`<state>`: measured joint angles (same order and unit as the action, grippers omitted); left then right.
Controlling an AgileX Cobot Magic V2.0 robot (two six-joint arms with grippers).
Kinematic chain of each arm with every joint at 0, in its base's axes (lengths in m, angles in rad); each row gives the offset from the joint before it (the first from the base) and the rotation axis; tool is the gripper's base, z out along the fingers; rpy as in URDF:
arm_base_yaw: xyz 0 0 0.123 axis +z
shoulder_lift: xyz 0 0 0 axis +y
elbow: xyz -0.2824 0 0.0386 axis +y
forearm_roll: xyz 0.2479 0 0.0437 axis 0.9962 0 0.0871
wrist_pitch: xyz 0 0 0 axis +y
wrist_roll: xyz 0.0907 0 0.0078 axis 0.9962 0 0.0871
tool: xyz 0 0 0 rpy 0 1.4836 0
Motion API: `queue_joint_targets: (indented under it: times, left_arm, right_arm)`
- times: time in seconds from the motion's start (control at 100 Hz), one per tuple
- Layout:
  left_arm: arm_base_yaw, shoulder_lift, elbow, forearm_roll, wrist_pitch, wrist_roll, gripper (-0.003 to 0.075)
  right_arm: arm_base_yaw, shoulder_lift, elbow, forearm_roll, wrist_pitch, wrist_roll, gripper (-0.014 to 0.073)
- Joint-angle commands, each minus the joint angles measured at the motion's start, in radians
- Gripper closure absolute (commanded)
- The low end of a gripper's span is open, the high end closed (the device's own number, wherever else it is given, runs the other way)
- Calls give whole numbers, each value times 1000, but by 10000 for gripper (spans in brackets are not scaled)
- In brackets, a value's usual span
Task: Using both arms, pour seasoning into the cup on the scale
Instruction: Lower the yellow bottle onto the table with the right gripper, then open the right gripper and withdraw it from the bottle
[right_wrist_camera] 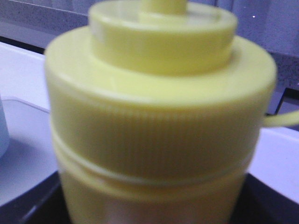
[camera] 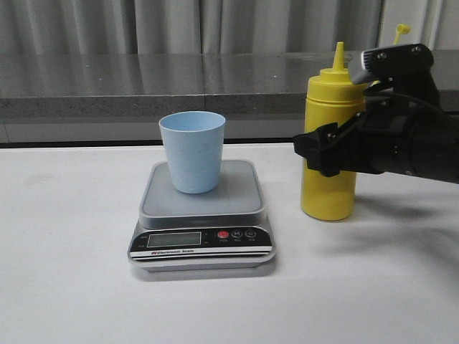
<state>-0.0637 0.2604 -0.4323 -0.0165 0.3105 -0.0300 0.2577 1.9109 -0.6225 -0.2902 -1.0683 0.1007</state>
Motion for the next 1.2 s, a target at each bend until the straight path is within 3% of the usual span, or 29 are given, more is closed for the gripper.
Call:
queue_joint_targets:
  times: [0.0, 0.45, 0.83, 0.97, 1.19]
  left_arm:
    - [1, 8, -25, 0, -84, -8, 740]
    - [1, 8, -25, 0, -84, -8, 740]
    - [1, 8, -25, 0, -84, -8, 740]
    - [1, 8, -25, 0, -84, -8, 740]
    - [1, 8, -25, 0, -84, -8, 740]
  right_arm:
    - [-8, -34, -16, 7, -61, -10, -24]
    - [-8, -105, 108, 45, -99, -10, -43]
    - [-8, -366, 325, 151, -93, -15, -43]
    - [-8, -518, 367, 179, 21, -36, -41]
    - [-8, -806, 368, 214, 374, -36, -41]
